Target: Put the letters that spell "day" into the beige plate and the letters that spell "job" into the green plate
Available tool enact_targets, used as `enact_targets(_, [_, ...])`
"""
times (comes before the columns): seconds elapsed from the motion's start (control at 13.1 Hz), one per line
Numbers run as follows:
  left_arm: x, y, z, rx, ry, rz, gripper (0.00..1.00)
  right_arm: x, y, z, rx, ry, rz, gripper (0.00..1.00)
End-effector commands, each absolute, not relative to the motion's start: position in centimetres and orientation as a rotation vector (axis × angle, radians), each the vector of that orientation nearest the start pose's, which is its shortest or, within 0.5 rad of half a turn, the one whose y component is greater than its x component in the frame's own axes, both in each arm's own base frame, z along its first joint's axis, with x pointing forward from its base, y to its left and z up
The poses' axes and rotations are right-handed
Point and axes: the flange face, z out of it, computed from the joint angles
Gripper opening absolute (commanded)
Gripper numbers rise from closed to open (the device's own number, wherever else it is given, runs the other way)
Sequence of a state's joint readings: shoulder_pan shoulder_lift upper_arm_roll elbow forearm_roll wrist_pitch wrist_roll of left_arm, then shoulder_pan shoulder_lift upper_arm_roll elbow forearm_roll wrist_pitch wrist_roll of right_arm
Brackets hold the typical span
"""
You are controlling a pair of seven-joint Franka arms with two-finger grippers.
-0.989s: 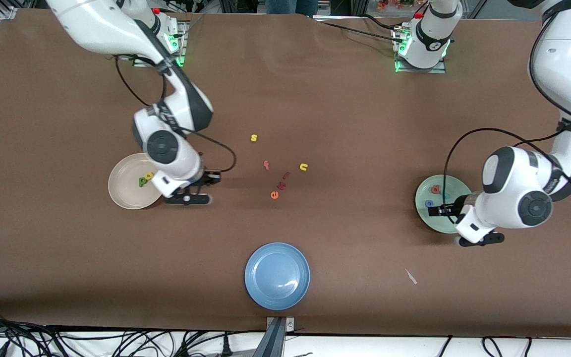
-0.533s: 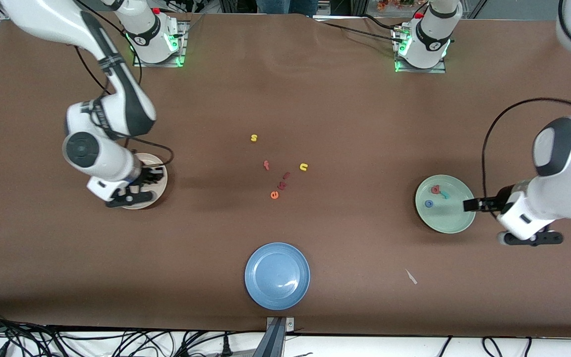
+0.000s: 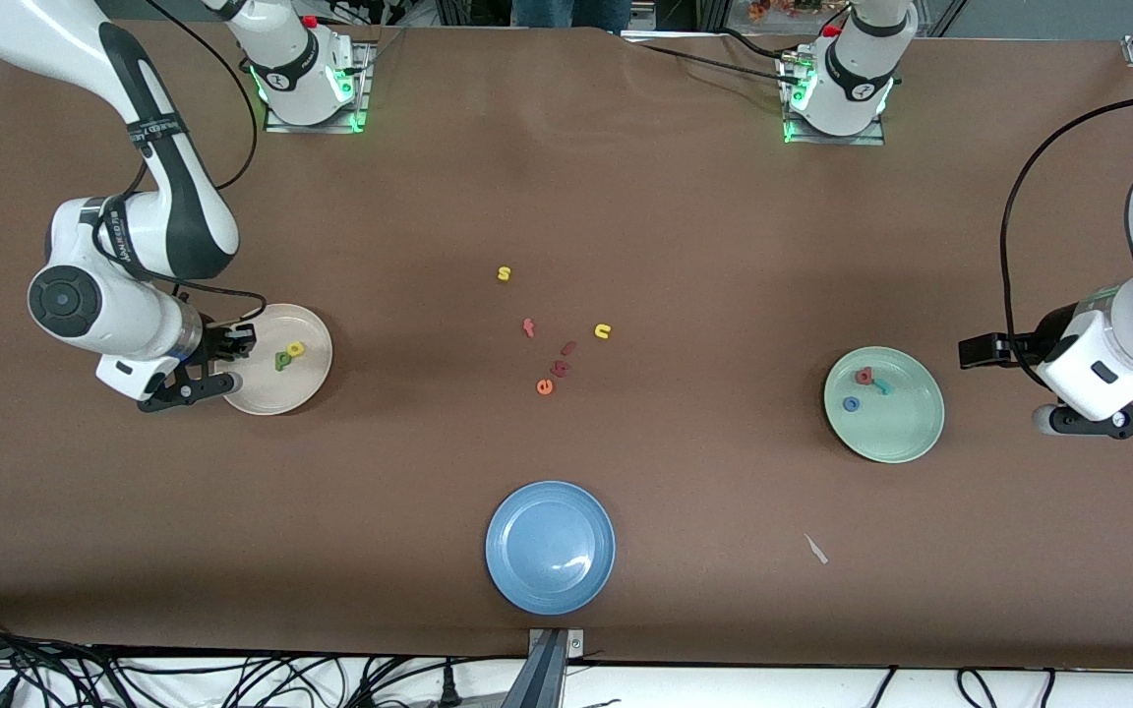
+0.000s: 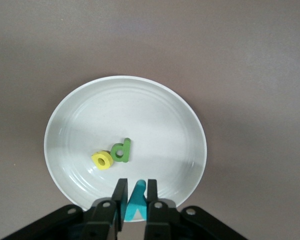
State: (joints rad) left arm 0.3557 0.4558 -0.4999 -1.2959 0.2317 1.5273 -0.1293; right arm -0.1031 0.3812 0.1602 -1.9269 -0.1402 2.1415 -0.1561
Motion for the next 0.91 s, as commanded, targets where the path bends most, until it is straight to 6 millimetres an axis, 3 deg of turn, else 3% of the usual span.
enact_targets(0.0, [65.7, 0.3, 51.4, -3.131, 0.067, 0.239, 1.0, 59.6, 2.5, 28.7, -3.145, -0.463, 0.258, 0.86])
enact_targets(0.15, [65.5, -0.6, 51.8, -3.137, 0.119, 0.235, 1.0, 59.6, 2.5, 28.7, -3.145, -0.462, 0.258, 0.86])
enact_targets(0.46, [64.1, -1.4, 54.3, -3.189, 0.042, 0.203, 1.0, 59.8, 3.0, 29.4, -3.159, -0.383, 0.248, 0.86])
enact_targets(0.68, [63.8, -1.8, 52.9, -3.178, 0.057, 0.147, 1.0, 59.9, 4.2, 31.2, -3.175, -0.308, 0.211, 0.86])
enact_targets(0.84, [63.7, -1.1, 52.9, -3.178, 0.04, 0.107, 1.0, 59.8, 5.3, 33.3, -3.191, -0.237, 0.171, 0.86])
